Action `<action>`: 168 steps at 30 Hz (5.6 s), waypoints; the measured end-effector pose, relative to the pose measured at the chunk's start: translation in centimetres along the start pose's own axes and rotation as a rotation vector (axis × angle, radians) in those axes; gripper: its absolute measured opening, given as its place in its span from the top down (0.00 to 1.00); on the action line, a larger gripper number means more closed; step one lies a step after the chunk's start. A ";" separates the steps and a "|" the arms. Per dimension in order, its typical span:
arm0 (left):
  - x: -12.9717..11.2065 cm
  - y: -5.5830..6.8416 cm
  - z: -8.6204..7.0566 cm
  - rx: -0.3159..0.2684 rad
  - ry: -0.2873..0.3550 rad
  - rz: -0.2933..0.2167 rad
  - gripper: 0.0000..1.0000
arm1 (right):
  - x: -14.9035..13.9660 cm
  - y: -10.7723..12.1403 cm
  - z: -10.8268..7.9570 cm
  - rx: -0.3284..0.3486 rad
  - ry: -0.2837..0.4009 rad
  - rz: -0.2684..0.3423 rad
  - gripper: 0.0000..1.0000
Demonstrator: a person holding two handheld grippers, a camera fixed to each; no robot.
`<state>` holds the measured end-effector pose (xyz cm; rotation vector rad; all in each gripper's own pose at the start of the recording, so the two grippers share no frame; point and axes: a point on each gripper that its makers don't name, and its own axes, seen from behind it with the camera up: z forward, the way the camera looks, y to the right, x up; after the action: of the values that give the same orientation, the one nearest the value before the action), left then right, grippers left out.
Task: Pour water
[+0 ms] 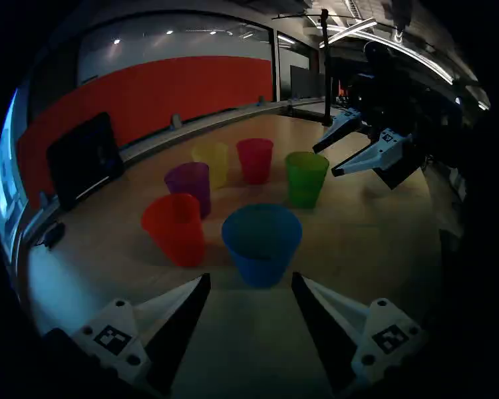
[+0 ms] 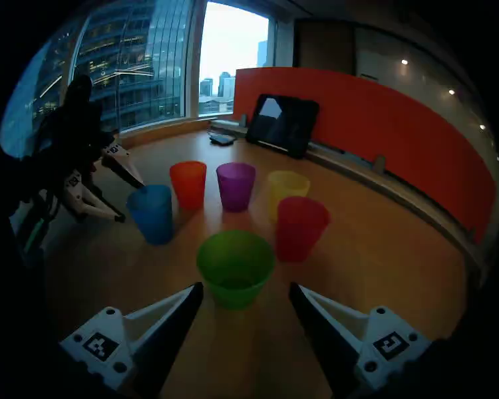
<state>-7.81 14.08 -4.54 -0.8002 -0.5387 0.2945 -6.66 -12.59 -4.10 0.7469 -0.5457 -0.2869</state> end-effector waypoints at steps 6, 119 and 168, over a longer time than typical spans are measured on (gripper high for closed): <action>-0.1 -0.6 -1.4 0.038 0.019 -0.021 0.10 | -0.1 0.5 -1.5 -0.036 0.019 0.016 0.00; 2.3 -12.7 -11.4 0.818 0.580 -0.297 0.10 | 8.7 10.1 -15.4 -0.838 0.602 0.257 0.00; 1.6 -13.4 -10.5 0.814 0.537 -0.298 0.02 | 7.8 10.7 -14.8 -0.798 0.607 0.209 0.00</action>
<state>0.07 -0.42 -0.06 0.0144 -0.0003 0.0006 8.74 -0.10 -2.65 -0.0223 0.0902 -0.0557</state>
